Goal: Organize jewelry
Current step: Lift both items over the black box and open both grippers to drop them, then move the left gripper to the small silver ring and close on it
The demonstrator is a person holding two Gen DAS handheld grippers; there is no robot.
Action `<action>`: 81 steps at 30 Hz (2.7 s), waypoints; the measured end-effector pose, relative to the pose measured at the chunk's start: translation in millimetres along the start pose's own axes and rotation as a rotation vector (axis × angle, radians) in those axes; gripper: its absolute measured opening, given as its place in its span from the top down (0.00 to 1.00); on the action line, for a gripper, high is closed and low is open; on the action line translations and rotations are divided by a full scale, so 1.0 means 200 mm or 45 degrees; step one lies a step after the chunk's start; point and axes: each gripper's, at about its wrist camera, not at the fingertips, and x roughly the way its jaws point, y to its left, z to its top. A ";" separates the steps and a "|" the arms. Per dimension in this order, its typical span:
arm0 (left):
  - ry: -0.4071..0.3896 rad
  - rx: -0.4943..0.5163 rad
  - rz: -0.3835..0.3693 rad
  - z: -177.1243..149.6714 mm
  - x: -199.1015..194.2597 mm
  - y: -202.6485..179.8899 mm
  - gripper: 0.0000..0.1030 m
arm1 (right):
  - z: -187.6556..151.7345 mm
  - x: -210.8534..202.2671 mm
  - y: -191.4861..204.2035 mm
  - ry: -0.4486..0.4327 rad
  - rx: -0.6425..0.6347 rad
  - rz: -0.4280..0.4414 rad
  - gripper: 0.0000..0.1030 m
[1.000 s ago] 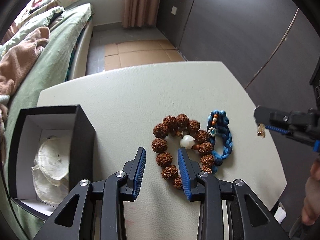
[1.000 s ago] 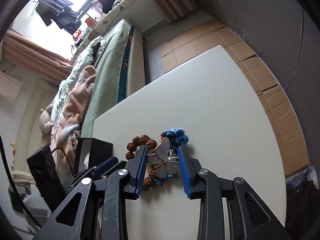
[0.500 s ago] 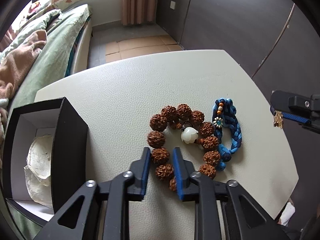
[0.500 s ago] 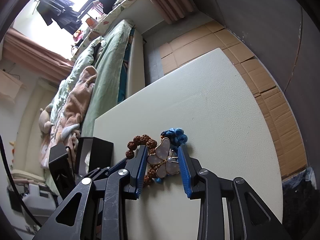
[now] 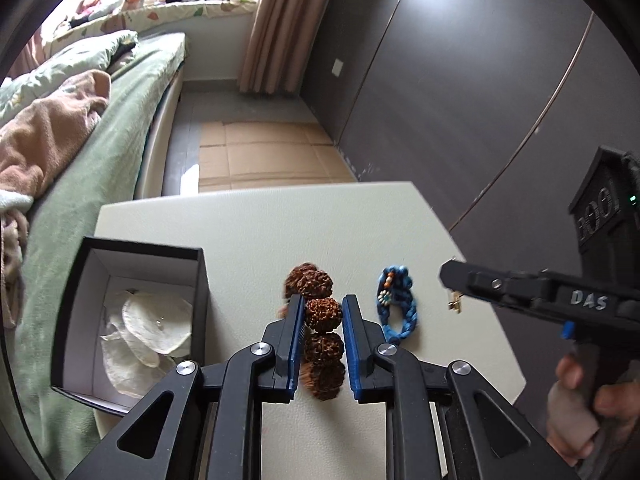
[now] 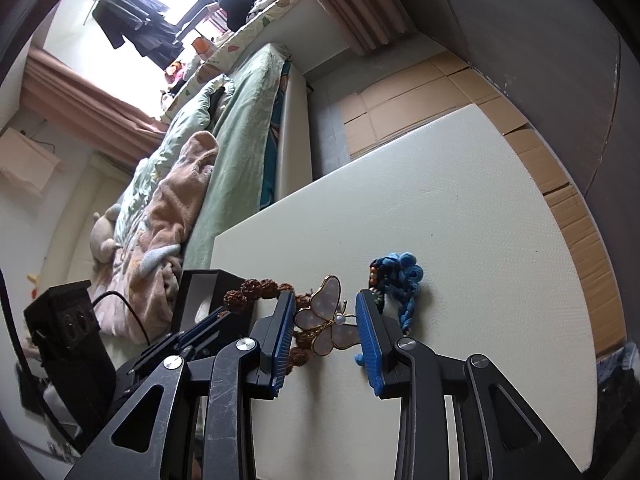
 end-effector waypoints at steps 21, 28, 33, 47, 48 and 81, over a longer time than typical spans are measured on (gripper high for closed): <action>-0.285 -0.245 -0.049 0.10 -0.51 0.42 0.81 | -0.08 0.15 0.41 -0.052 -0.090 0.327 0.68; -0.312 -0.318 -0.035 0.10 -0.55 0.56 0.81 | -0.12 0.31 0.55 0.020 -0.122 0.374 0.68; -0.322 -0.334 -0.014 0.10 -0.58 0.62 0.81 | -0.14 0.44 0.62 0.054 -0.126 0.375 0.67; -0.244 -0.293 -0.060 0.09 -0.48 0.59 0.81 | -0.10 0.38 0.52 0.065 -0.075 0.255 0.11; -0.239 -0.295 -0.068 0.09 -0.47 0.58 0.81 | -0.10 0.37 0.51 0.057 -0.070 0.252 0.11; -0.125 -0.180 0.065 0.05 -0.23 0.27 0.34 | -0.04 -0.08 -0.01 -0.066 0.122 -0.062 0.11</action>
